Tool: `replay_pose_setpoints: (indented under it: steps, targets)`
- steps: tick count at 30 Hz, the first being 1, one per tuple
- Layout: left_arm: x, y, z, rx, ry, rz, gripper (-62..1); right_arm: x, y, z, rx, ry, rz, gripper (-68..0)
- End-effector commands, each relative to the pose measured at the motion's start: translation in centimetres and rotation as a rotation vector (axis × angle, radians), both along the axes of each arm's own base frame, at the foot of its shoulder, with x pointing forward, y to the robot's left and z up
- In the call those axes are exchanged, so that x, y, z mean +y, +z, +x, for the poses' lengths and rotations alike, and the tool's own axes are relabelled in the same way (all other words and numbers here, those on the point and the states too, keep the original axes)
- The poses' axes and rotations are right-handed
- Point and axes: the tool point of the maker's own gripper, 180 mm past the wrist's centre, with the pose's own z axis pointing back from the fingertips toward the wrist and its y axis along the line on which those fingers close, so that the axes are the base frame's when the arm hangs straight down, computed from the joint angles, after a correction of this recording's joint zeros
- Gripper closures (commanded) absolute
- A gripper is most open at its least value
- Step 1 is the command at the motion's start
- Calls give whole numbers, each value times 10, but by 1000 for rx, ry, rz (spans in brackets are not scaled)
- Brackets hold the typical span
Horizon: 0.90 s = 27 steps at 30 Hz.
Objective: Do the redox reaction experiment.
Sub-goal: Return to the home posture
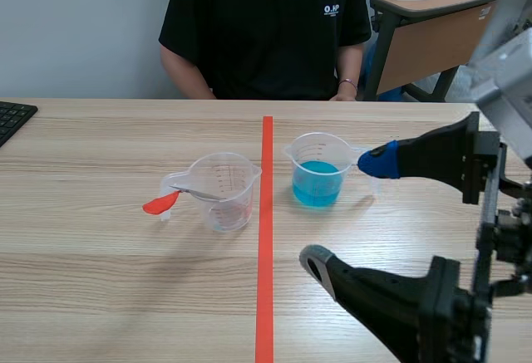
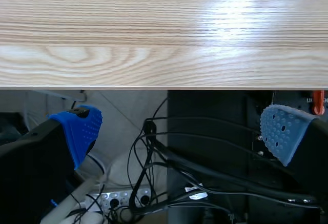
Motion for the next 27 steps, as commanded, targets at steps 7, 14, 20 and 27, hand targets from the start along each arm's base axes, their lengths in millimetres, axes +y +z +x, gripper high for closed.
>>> replay_pose_setpoints:
  steps: [7, 14, 20, 27]
  targets:
    - [-3, 2, 4, 9, -41, -22, -623, 0, 10, -29, -28, 25, -120, -679]
    - [-13, 25, 52, -85, -210, 7, -623, -14, 10, -21, -43, -53, -172, -679]
    - [-23, 82, 118, -286, -348, 106, -623, -19, 9, -16, -48, -82, -189, -679]
    - [-50, 138, 164, -466, -496, 165, -623, -19, 9, -16, -48, -82, -190, -679]
